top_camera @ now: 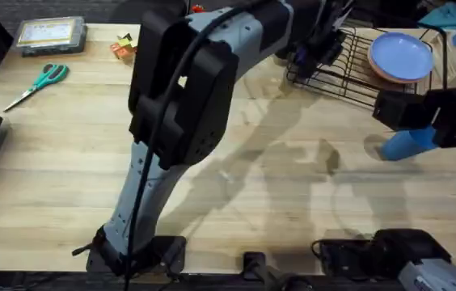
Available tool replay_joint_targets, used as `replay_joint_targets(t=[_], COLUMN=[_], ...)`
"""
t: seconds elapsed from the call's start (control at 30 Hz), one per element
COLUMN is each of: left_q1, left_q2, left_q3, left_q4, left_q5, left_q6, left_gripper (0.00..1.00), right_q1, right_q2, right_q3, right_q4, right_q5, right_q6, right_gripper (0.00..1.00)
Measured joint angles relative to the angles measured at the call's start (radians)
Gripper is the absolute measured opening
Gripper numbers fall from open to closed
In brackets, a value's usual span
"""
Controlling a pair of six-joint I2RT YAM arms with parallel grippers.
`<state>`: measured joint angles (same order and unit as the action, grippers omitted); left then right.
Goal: Pick up the cup on the table and put them onto the rack.
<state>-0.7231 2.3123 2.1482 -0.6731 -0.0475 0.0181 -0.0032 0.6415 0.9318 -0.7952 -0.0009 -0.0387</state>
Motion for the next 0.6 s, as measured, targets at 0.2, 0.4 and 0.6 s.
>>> replay_joint_targets(t=[0.2, 0.4, 0.6], left_q1=[0.000, 0.000, 0.000], left_q2=[0.000, 0.000, 0.000], left_q3=[0.000, 0.000, 0.000], left_q4=[0.000, 0.000, 0.000], left_q5=[-0.001, -0.001, -0.002], left_q6=[0.001, 0.002, 0.002], left_gripper=[0.433, 0.484, 0.520], right_q1=[0.000, 0.000, 0.000], right_q2=[0.000, 0.000, 0.000], right_q3=[0.000, 0.000, 0.000], right_q4=[0.000, 0.000, 0.000], right_q5=[0.000, 0.000, 0.000], right_q6=[0.000, 0.000, 0.000], right_gripper=[0.993, 0.993, 0.993])
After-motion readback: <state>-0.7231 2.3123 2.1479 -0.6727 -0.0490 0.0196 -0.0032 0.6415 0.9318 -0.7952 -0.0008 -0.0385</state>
